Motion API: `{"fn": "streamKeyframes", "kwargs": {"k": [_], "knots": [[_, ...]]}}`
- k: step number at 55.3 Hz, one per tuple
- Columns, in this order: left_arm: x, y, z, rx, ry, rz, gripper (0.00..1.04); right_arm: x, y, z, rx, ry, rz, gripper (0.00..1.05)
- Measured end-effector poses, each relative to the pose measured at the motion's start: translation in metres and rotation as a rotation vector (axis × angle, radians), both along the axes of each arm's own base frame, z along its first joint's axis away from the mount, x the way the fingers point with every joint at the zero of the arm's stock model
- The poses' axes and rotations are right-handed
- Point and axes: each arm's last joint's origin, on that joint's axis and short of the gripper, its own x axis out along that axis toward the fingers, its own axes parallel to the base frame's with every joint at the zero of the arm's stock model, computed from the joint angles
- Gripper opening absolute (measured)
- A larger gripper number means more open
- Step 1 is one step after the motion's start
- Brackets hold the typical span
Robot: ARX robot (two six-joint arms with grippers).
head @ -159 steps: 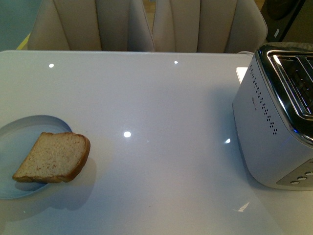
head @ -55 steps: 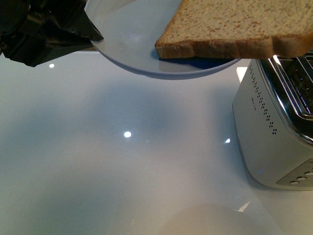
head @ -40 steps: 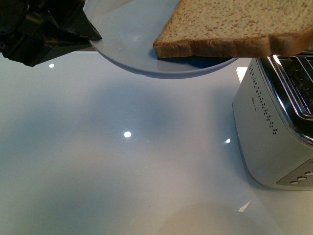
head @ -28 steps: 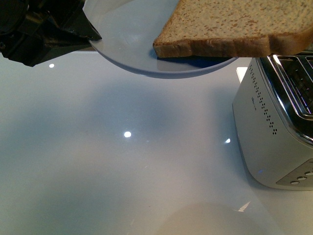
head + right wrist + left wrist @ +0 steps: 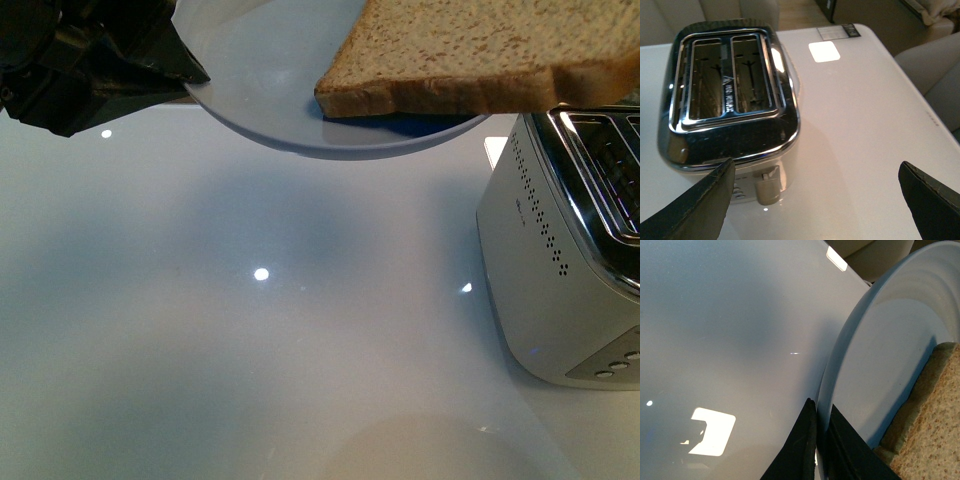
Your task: Left arm holds plate, right arm toasts bread
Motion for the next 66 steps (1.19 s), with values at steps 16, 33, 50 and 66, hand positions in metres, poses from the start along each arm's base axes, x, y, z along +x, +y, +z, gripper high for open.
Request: {"fn": "streamKeyframes", "kwargs": {"k": [16,33,50,66], "knots": [[0.000,0.000,0.000,0.000,0.001,-0.001,0.03,0.013,0.006,0.020,0.056,-0.069,0.056,0.96],[0.000,0.000,0.000,0.000,0.000,0.000,0.03,0.068,0.043,0.060,0.414,-0.092,0.262,0.96],[0.000,0.000,0.000,0.000,0.000,0.000,0.03,0.101,0.078,0.050,0.684,-0.036,0.357,0.96],[0.000,0.000,0.000,0.000,0.000,0.000,0.03,0.117,0.091,0.048,0.793,-0.038,0.350,0.88]]}}
